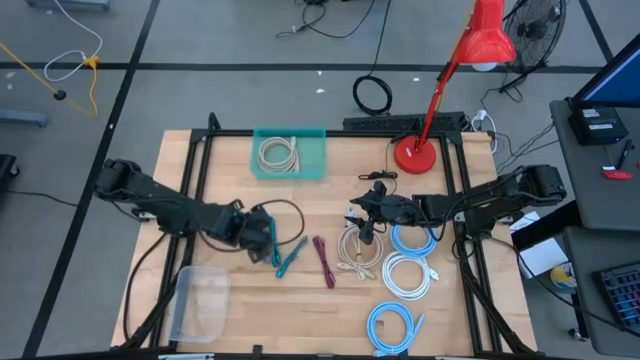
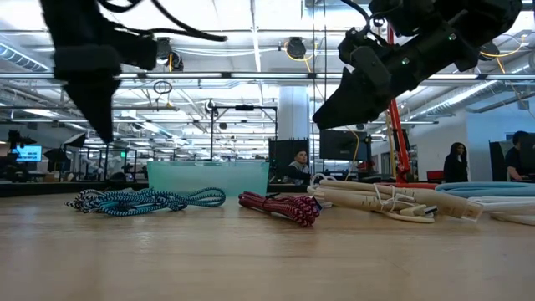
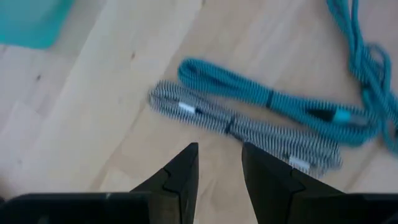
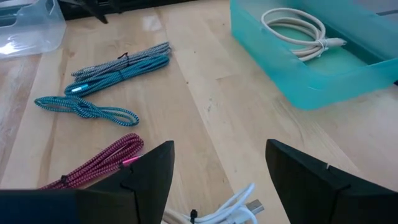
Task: Pick & Place USB Port
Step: Put the right blue black charger cable into the transparent bin
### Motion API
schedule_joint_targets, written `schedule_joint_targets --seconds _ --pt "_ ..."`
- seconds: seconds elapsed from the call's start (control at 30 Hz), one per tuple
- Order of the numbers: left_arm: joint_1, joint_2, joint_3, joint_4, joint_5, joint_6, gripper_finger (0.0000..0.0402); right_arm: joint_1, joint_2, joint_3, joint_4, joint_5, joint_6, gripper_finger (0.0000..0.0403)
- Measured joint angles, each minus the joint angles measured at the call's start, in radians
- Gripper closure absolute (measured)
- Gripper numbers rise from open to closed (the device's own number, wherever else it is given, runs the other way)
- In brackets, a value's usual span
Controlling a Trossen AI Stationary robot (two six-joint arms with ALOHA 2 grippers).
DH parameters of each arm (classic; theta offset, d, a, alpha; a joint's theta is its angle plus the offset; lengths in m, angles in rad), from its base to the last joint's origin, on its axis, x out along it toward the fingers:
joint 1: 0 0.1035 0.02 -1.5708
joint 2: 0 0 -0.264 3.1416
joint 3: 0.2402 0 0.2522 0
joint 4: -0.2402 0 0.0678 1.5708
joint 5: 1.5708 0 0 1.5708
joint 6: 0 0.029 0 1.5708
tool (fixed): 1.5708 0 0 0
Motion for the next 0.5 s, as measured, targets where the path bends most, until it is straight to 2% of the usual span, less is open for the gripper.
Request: schedule_joint_targets --seconds 0.07,0.27,0.37,0.5 --pt "0.035 0.0 0.0 0.061 0.02 0.066 0.0275 0.0 0.0 0.0 -0.004 -0.001 0.0 0.0156" --pt "0.064 0.0 0.0 0.339 0.18 0.38 0.0275 0.0 0.0 0.0 -0.032 -0.003 -0.002 0.0156" --pt "0.064 0.0 0.0 0.429 0.194 0.433 0.0275 0.0 0.0 0.0 -0.036 -0.003 -0.002 0.0156" --pt "0.064 0.0 0.0 0.438 0.193 0.451 0.0275 0.0 0.0 0.0 -0.035 -0.003 0.0 0.0156"
